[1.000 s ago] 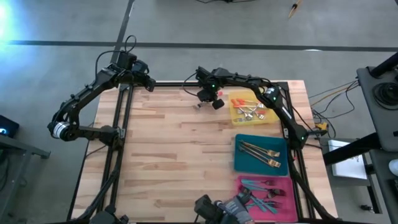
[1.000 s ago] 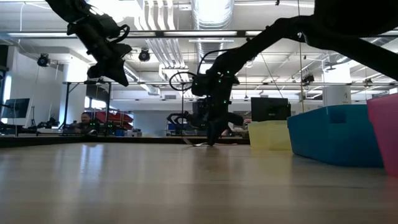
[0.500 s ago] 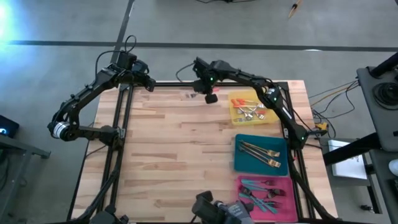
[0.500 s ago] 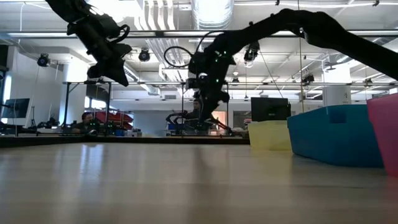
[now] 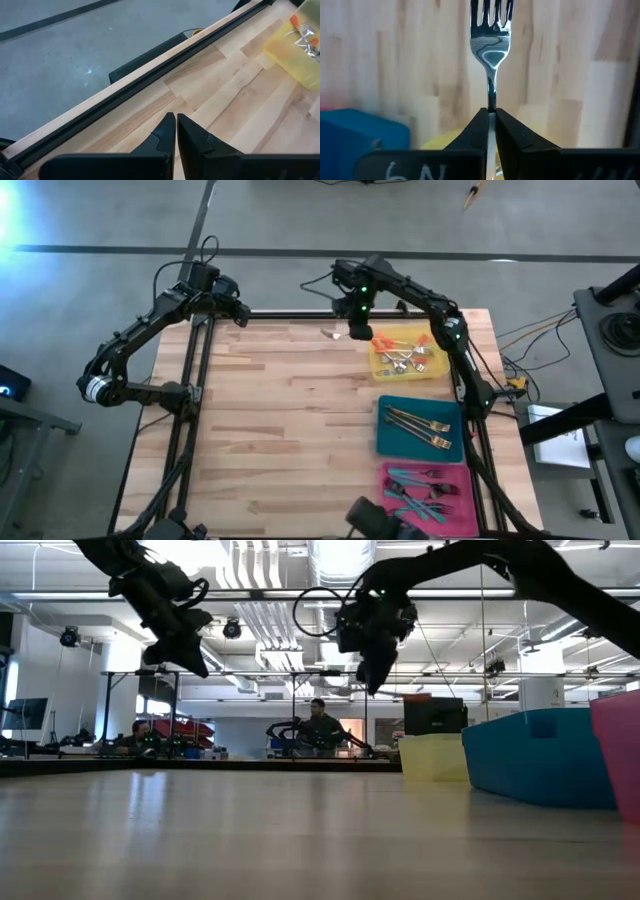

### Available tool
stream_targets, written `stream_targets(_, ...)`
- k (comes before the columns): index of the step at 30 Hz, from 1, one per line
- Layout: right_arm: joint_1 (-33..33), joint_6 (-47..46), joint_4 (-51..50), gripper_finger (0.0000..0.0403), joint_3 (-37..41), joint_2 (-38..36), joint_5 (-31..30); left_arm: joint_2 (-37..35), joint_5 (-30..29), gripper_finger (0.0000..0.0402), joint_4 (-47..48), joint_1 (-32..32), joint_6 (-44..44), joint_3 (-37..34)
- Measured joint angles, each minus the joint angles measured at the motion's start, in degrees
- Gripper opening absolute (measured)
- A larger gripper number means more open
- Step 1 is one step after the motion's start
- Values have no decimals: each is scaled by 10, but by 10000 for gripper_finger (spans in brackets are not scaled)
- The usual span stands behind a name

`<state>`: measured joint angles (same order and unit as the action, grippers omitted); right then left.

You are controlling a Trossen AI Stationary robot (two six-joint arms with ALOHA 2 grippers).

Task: Sort silverware by color (type)
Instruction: Put the orange fork into the yellow bin

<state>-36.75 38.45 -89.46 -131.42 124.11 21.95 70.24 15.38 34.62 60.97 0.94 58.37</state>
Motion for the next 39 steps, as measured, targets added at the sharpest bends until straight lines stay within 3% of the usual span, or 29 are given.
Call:
stream_targets(5,-25,-19,-5,12,70,-59,6,0,0,0,-6,0,0,0)
stream_targets(11,-57,-28,19,12,247,-176,6,0,0,0,-17,0,0,0)
stream_targets(19,-62,-53,287,12,532,-332,7,0,0,0,-66,0,0,0)
stream_targets(24,-67,-55,352,13,658,-398,5,0,0,0,-94,0,0,0)
stream_targets(29,-68,-65,405,13,734,-438,1,0,0,0,-109,0,0,0)
stream_targets(33,-68,-140,461,13,763,-450,-53,0,0,0,-121,0,0,0)
stream_targets(36,-69,-182,462,13,772,-451,-99,0,0,0,-122,0,0,0)
stream_targets(39,-69,-183,441,22,775,-450,-104,0,0,0,-122,0,0,0)
